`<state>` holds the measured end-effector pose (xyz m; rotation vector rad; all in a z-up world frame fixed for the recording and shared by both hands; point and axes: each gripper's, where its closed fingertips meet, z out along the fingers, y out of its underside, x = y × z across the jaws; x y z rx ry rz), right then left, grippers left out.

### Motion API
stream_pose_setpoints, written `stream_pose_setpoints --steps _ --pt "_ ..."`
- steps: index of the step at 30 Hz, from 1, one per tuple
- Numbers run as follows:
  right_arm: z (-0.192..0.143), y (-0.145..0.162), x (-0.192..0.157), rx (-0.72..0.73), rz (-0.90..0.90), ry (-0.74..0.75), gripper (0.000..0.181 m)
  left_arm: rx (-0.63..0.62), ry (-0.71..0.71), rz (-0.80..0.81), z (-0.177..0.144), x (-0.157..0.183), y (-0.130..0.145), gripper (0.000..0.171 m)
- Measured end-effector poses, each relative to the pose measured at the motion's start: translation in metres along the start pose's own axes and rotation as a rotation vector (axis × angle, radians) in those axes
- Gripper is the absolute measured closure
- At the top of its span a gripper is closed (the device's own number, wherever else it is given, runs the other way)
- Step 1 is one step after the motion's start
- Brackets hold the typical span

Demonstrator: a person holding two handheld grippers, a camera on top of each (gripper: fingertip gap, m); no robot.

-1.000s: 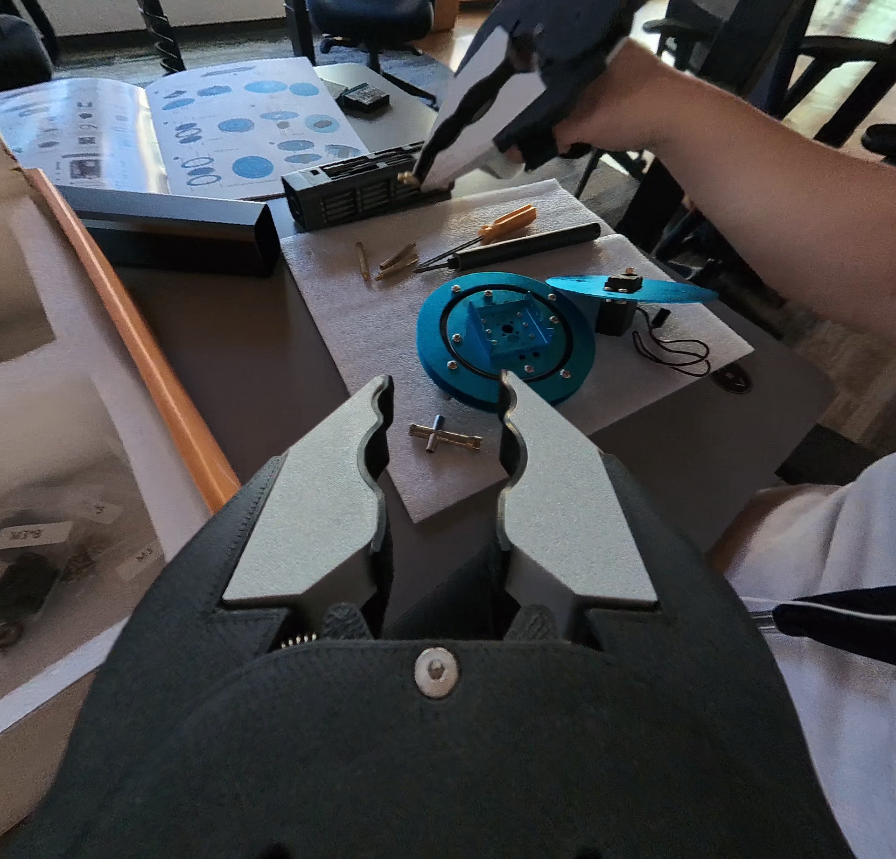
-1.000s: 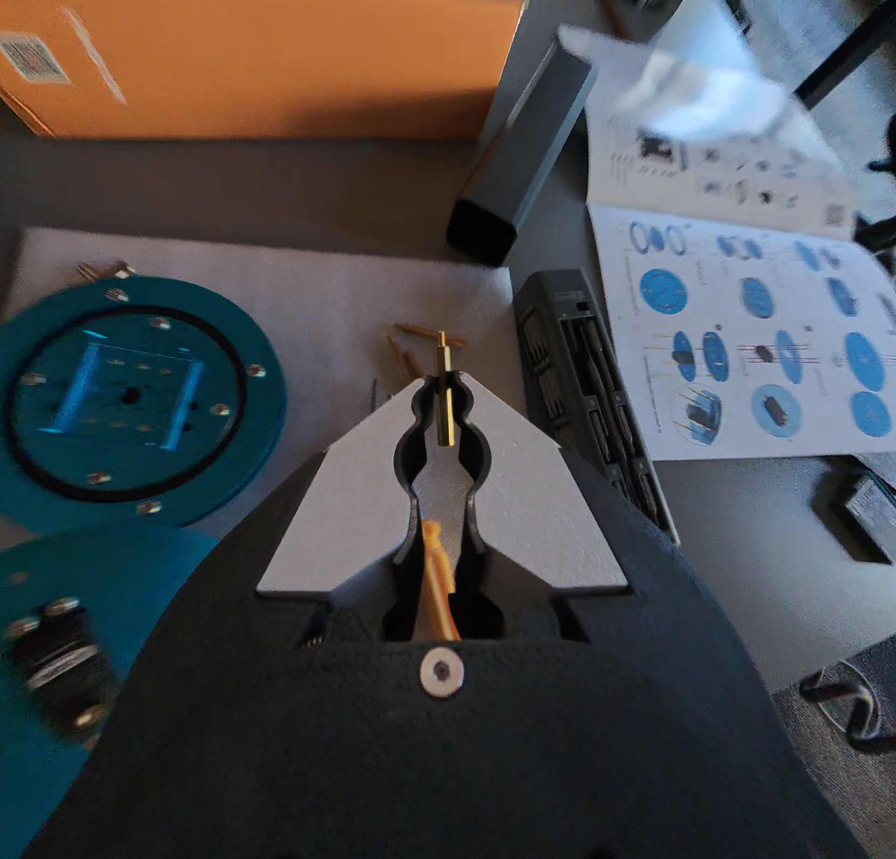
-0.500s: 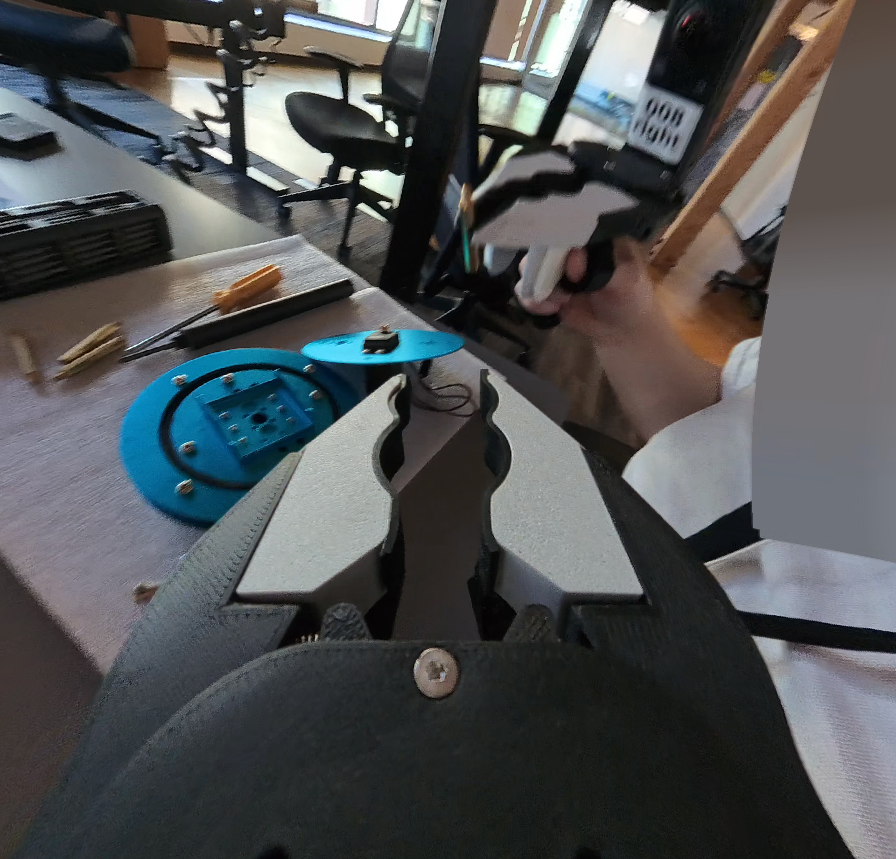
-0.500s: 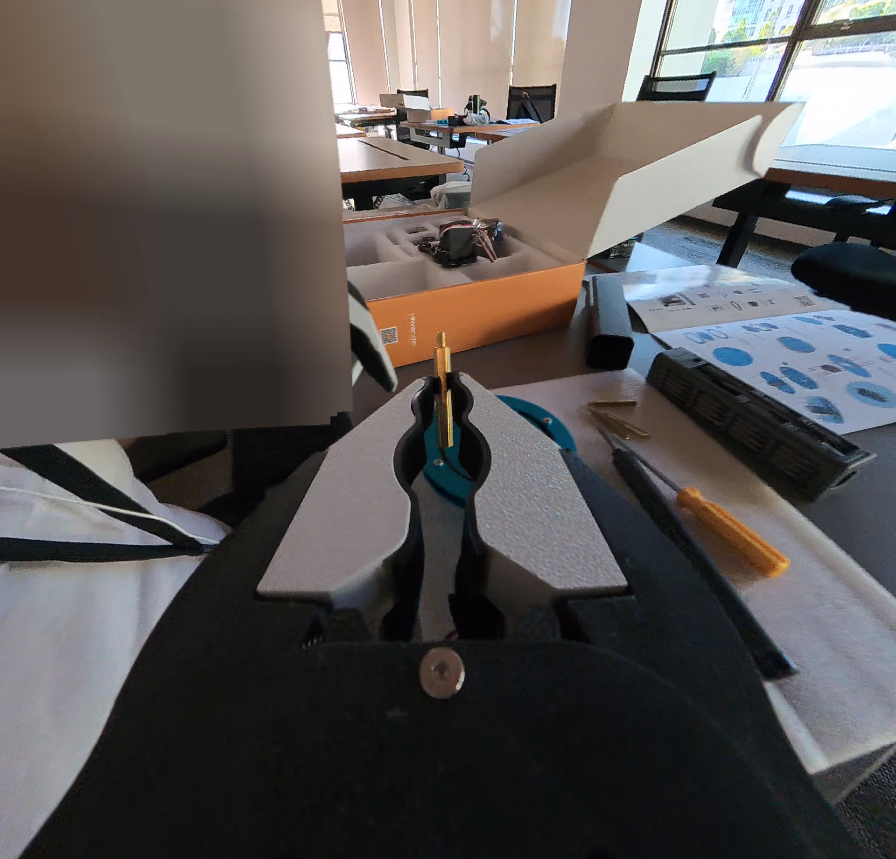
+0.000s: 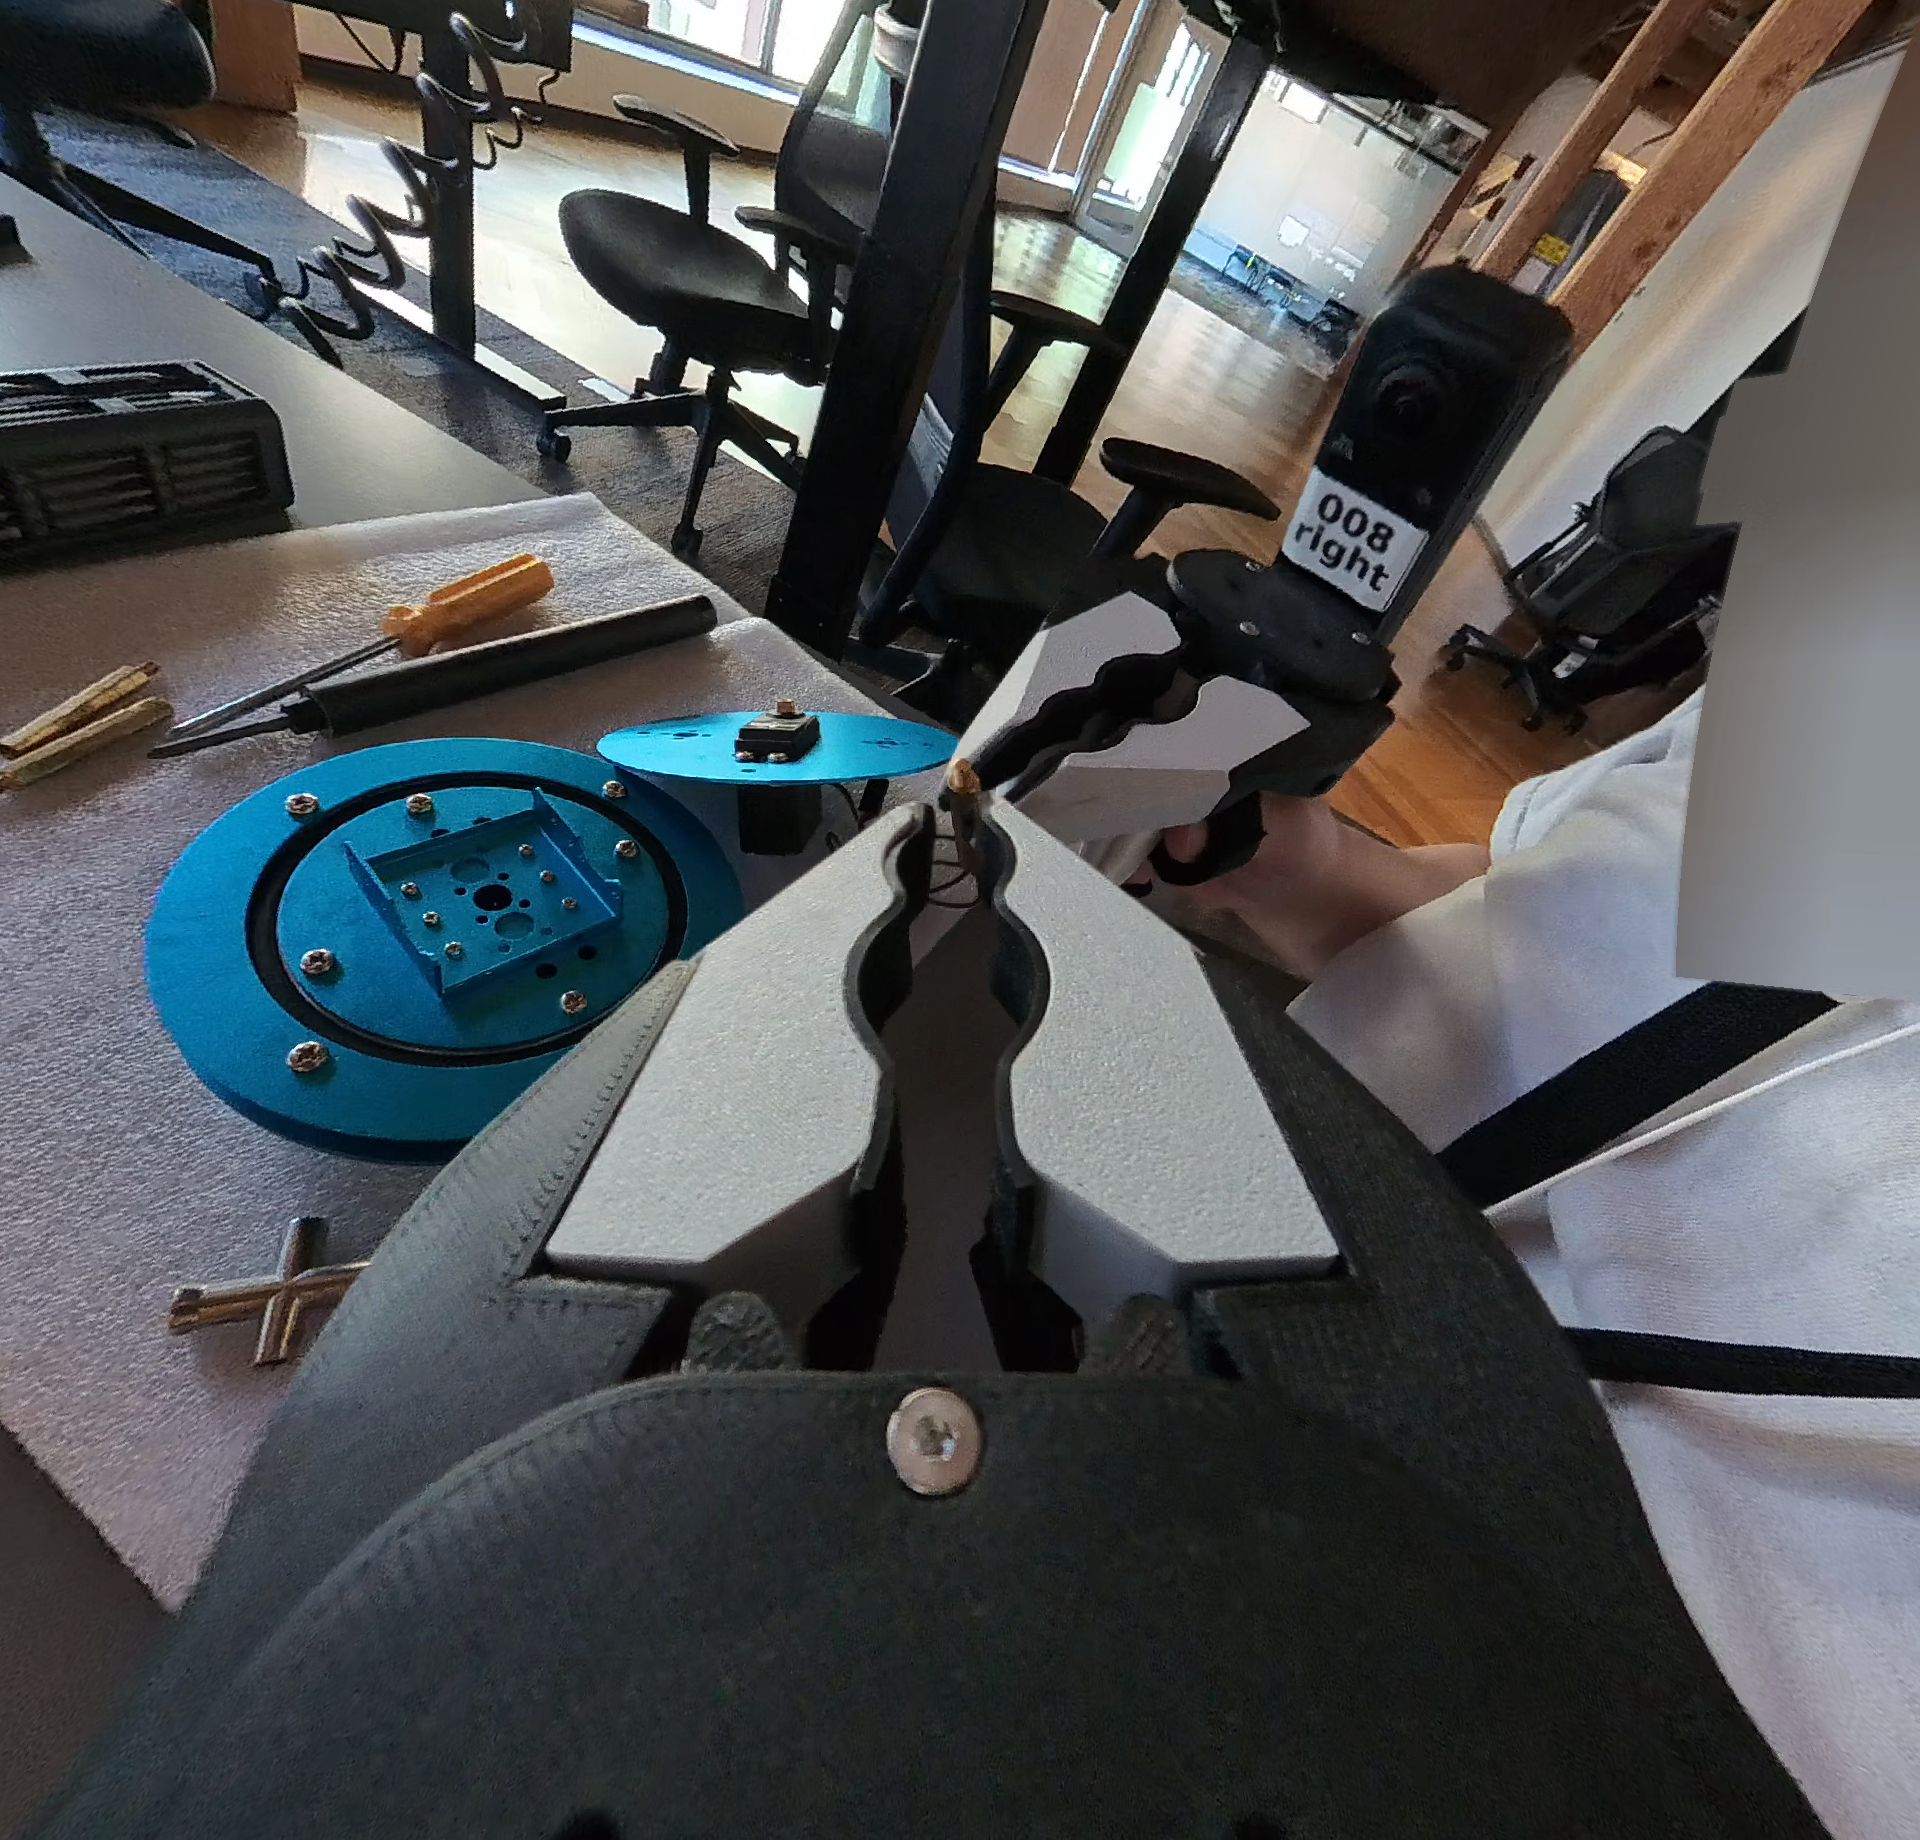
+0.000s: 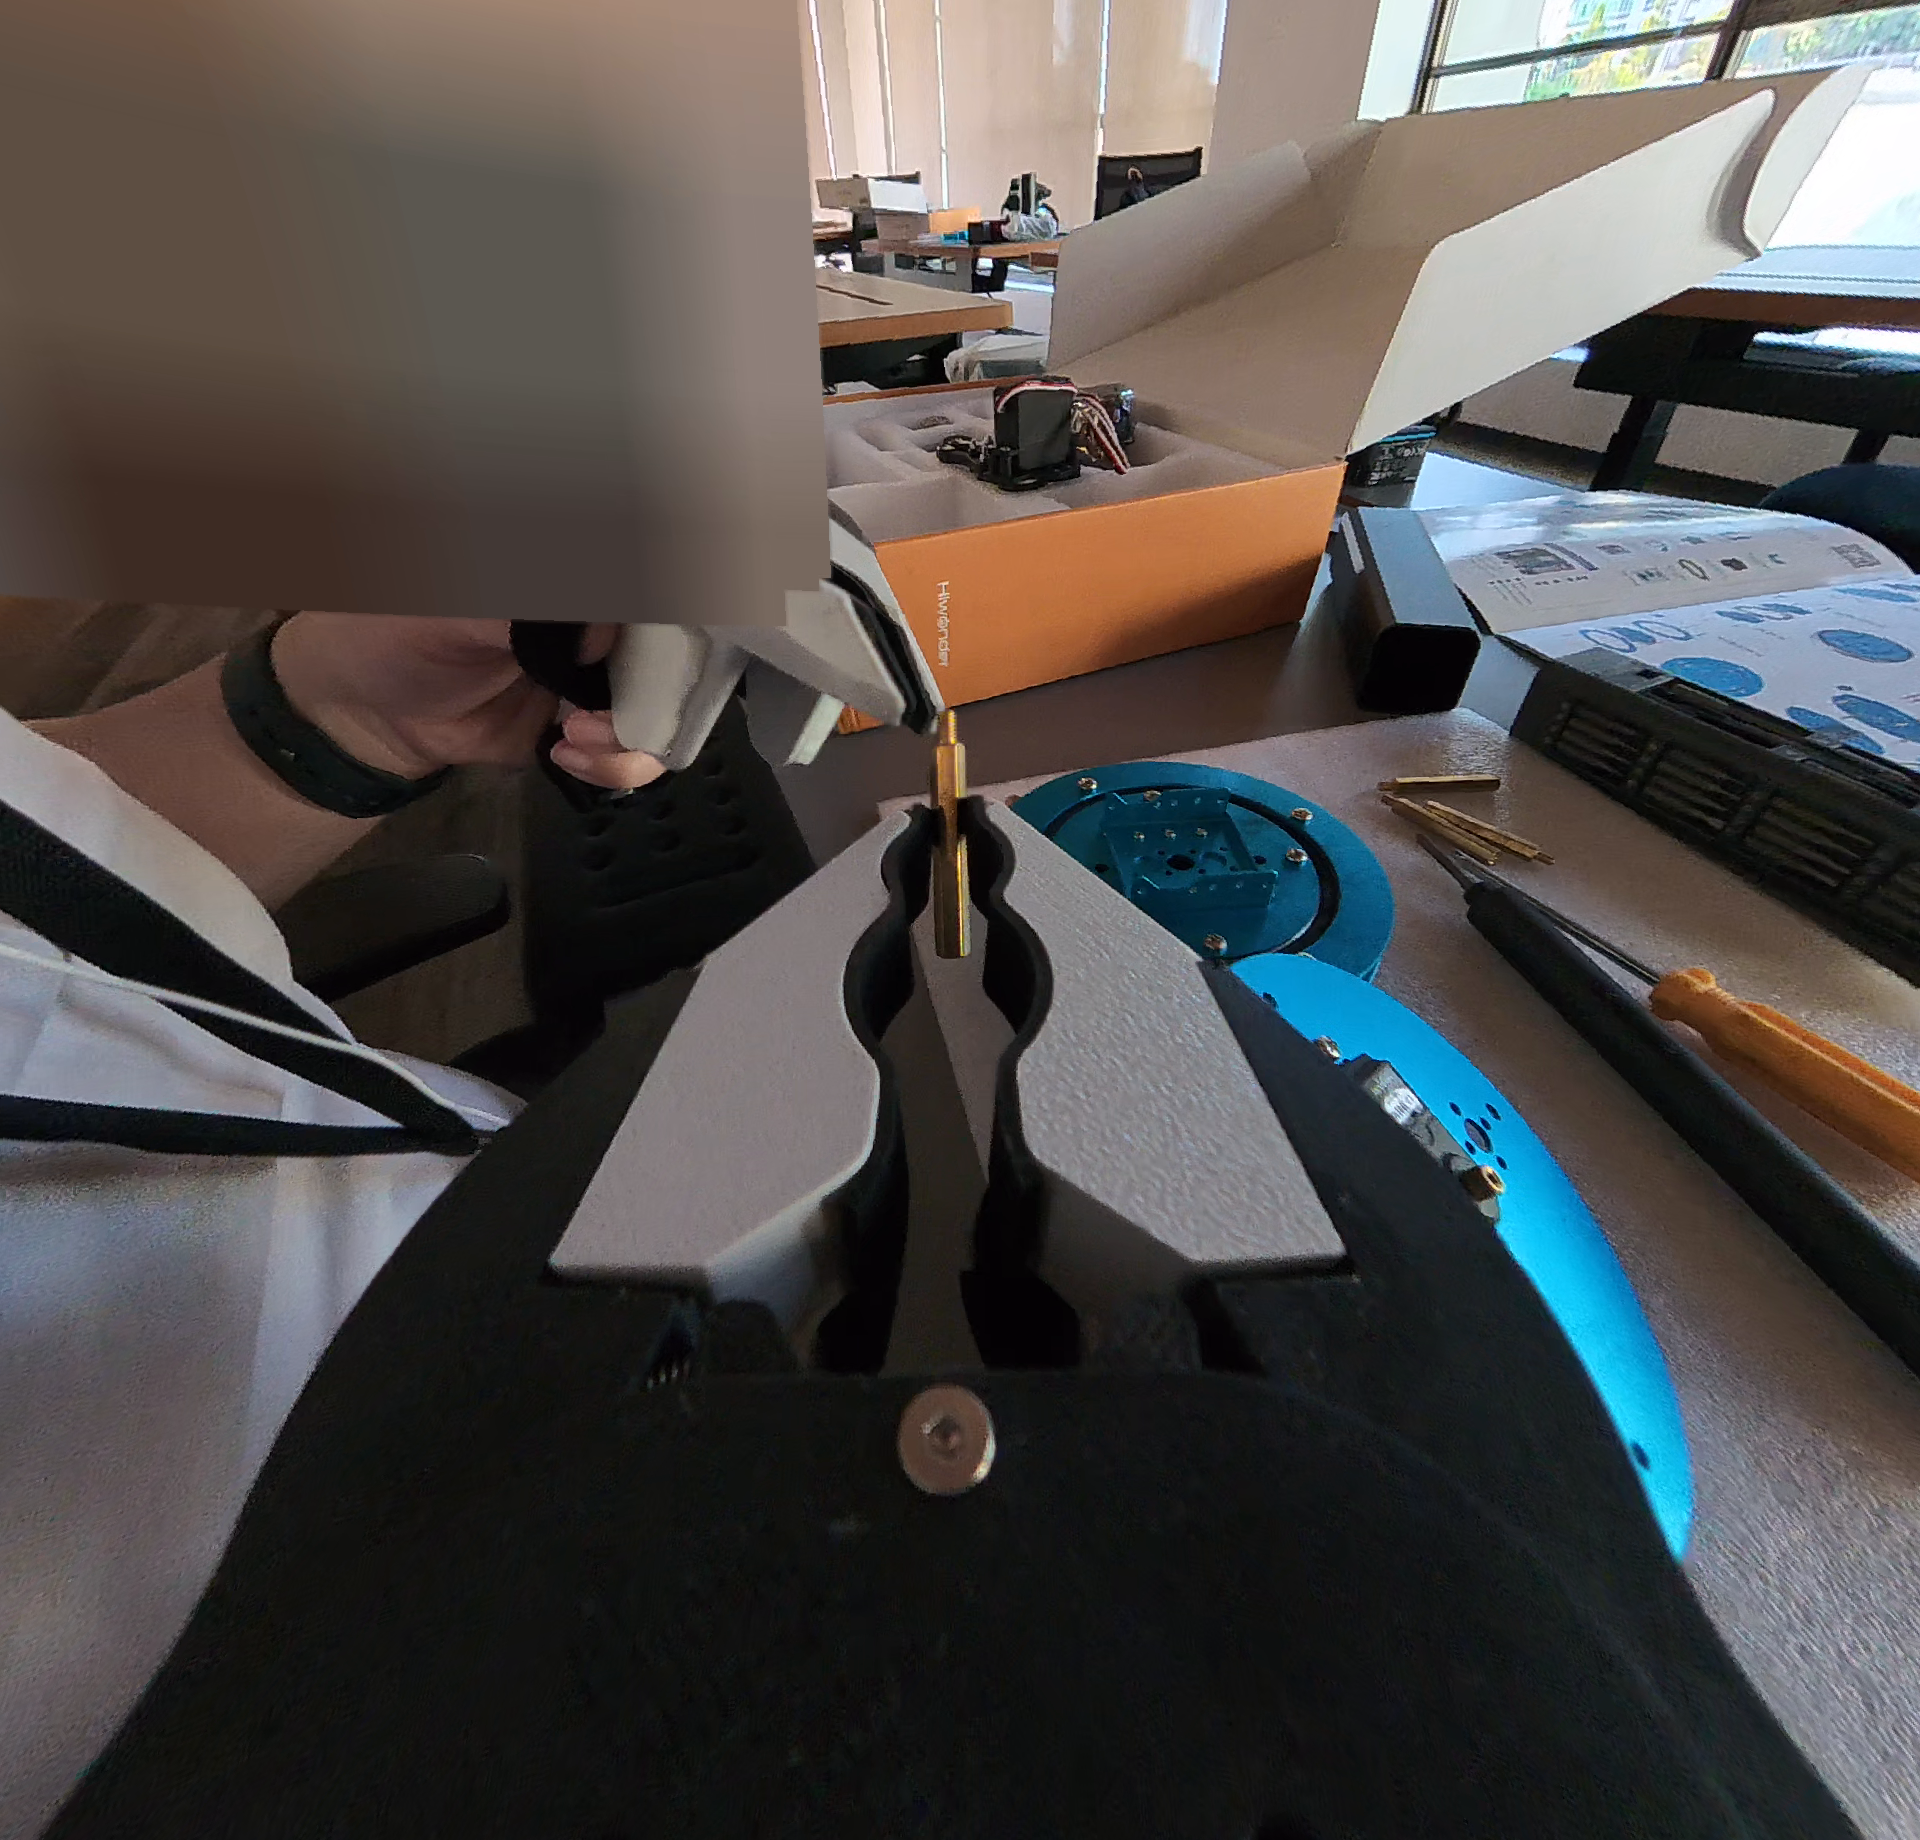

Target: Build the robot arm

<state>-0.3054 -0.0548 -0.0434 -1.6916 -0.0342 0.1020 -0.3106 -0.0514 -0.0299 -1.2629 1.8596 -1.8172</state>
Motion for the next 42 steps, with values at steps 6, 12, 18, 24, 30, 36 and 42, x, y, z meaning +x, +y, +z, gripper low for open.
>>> stream_pose_setpoints --steps 6,12,18,24,30,36,42 --pt "-0.026 -0.011 0.016 0.056 -0.006 0.075 0.176 0.002 -0.035 0.039 0.001 -0.015 -0.002 0.171" --pt "-0.065 -0.012 0.075 0.034 0.008 0.294 0.176 -0.123 -0.174 0.285 0.012 -0.031 0.007 0.156" --pt "-0.084 0.039 0.132 -0.199 0.078 0.441 0.176 -0.264 -0.302 0.674 0.033 -0.032 0.016 0.136" --pt "-0.088 0.077 0.146 -0.310 0.189 0.444 0.176 -0.389 -0.283 1.031 0.061 -0.024 0.023 0.140" --pt "-0.090 0.092 0.148 -0.355 0.223 0.447 0.176 -0.535 -0.268 1.358 0.091 -0.028 0.037 0.146" --pt "-0.089 0.089 0.145 -0.347 0.229 0.412 0.176 -0.648 -0.272 1.619 0.104 -0.037 0.040 0.169" --pt "-0.092 0.091 0.142 -0.354 0.237 0.393 0.176 -0.605 -0.310 1.617 0.108 -0.034 0.030 0.171"
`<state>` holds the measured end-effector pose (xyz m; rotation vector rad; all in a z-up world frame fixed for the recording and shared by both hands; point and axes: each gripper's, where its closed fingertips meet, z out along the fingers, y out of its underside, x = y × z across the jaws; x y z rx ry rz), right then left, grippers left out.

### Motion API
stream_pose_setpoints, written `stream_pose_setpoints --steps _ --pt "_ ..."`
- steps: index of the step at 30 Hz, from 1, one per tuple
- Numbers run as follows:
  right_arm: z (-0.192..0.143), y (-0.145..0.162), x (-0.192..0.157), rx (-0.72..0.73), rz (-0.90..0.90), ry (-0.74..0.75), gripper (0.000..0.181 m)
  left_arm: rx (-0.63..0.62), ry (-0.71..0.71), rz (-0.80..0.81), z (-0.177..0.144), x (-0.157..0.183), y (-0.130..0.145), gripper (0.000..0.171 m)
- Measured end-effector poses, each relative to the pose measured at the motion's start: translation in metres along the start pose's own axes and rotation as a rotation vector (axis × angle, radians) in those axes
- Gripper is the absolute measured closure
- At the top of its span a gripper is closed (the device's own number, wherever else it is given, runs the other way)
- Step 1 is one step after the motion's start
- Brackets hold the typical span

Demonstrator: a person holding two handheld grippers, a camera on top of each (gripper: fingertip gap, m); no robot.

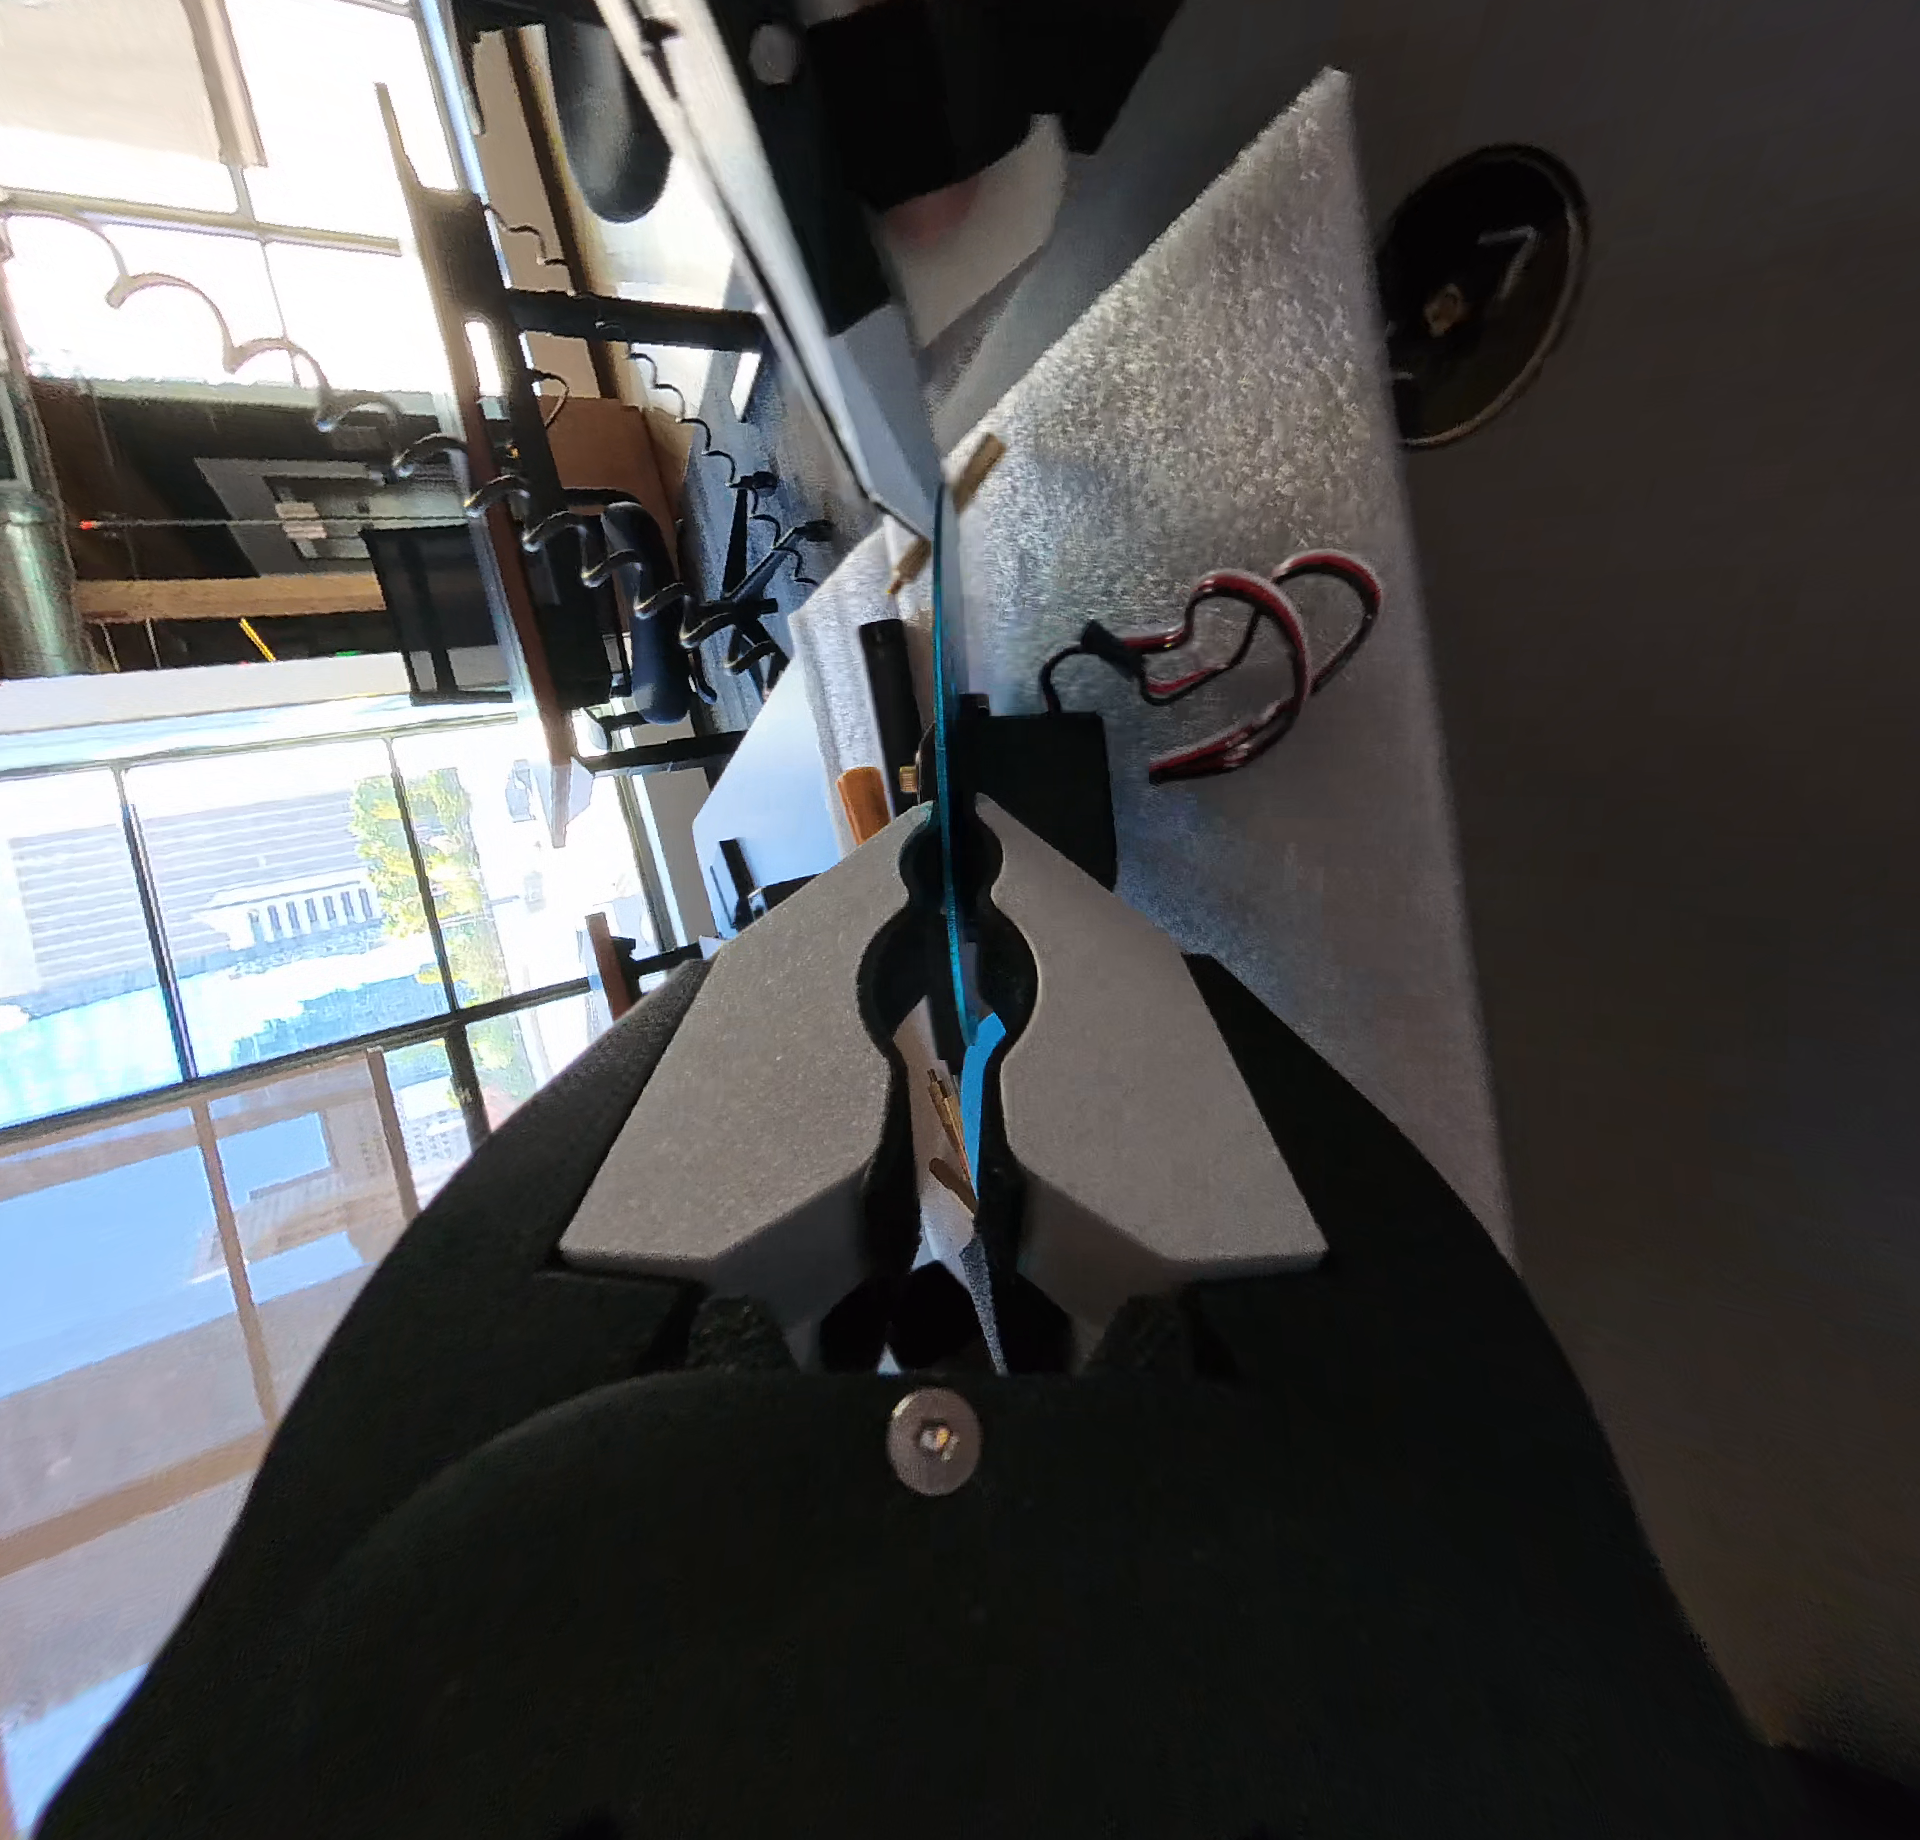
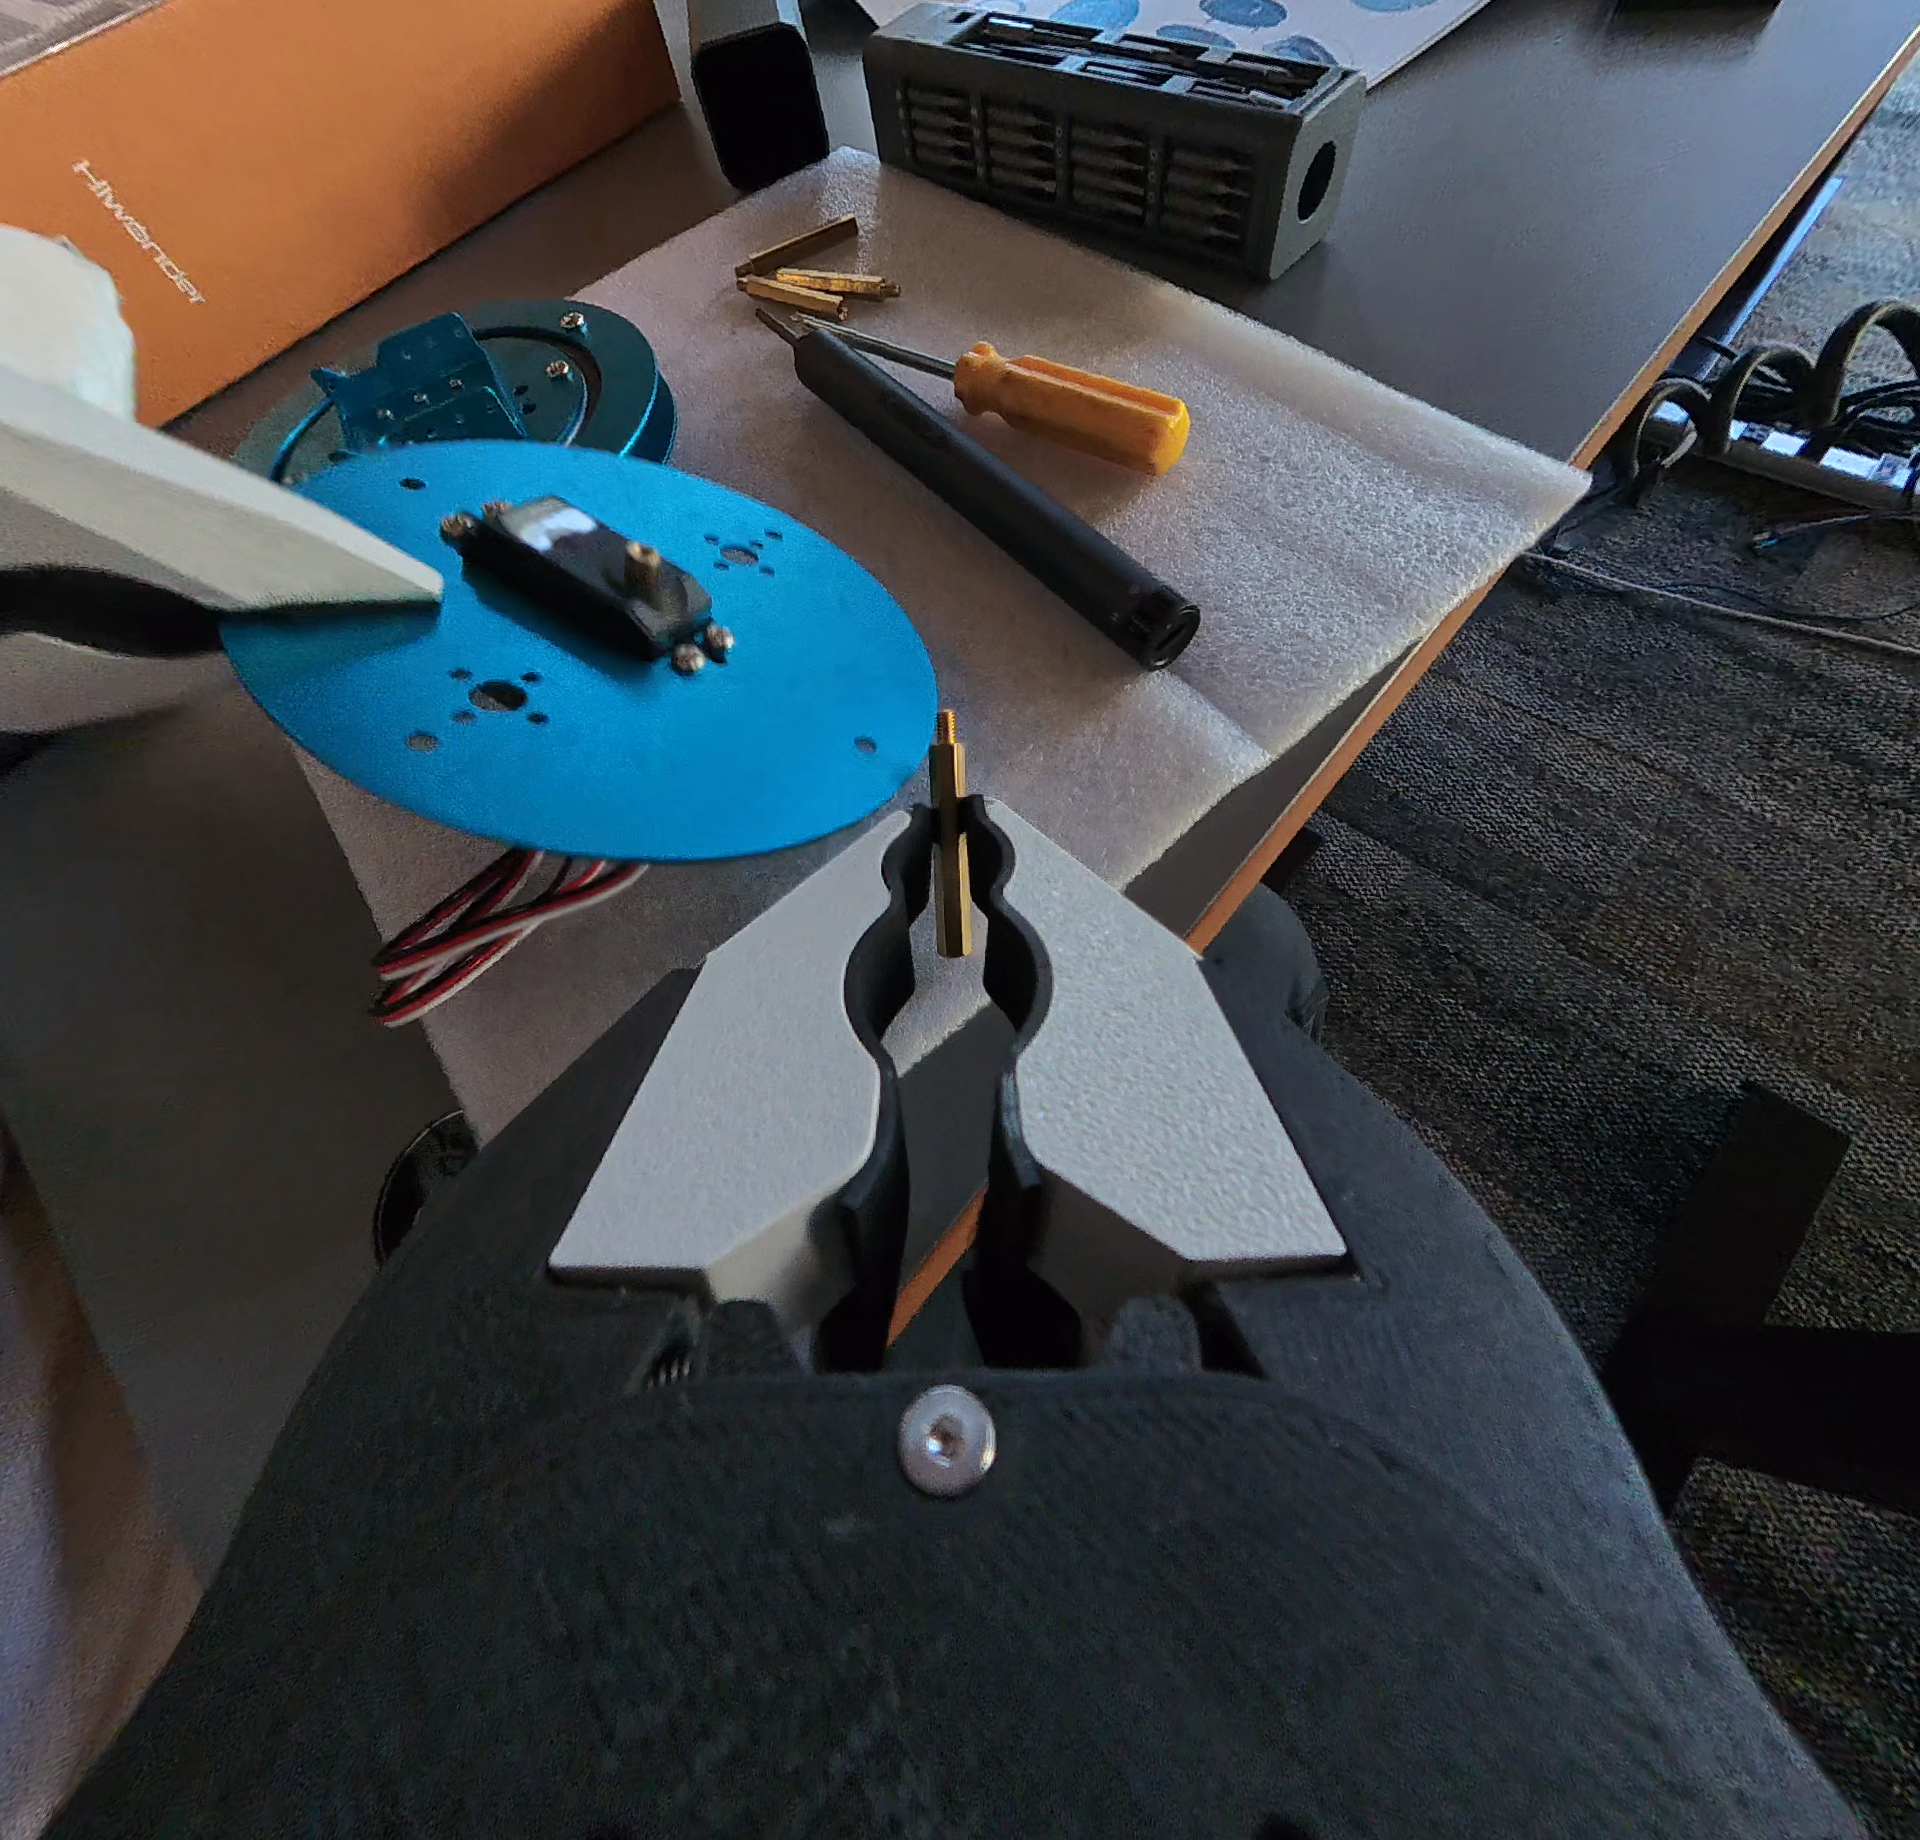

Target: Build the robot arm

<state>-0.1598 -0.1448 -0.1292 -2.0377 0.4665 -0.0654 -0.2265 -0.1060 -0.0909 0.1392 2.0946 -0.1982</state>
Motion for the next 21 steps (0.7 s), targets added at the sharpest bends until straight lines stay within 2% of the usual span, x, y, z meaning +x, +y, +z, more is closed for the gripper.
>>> stream_pose_setpoints --steps 5,9,13,16,18,19,21 --pt "0.000 0.002 -0.006 -0.008 0.050 -0.046 0.176 0.034 -0.136 -0.218 -0.019 -0.050 0.010 0.171" --pt "0.008 -0.005 -0.031 -0.044 0.072 -0.148 0.176 0.078 -0.282 -0.522 -0.054 -0.099 0.046 0.171" --pt "0.028 -0.002 -0.055 -0.161 0.010 -0.177 0.176 0.238 -0.394 -0.826 -0.097 -0.134 0.082 0.171" --pt "0.040 0.007 -0.058 -0.250 -0.031 -0.164 0.175 0.354 -0.400 -0.997 -0.115 -0.142 0.104 0.171" --pt "0.040 0.005 -0.058 -0.248 -0.043 -0.178 0.175 0.411 -0.370 -1.093 -0.117 -0.139 0.113 0.171" --pt "0.039 0.005 -0.060 -0.250 -0.053 -0.200 0.171 0.440 -0.347 -1.136 -0.116 -0.135 0.115 0.171" --pt "0.034 -0.001 -0.064 -0.231 -0.063 -0.251 0.147 0.507 -0.292 -1.218 -0.113 -0.127 0.116 0.171"
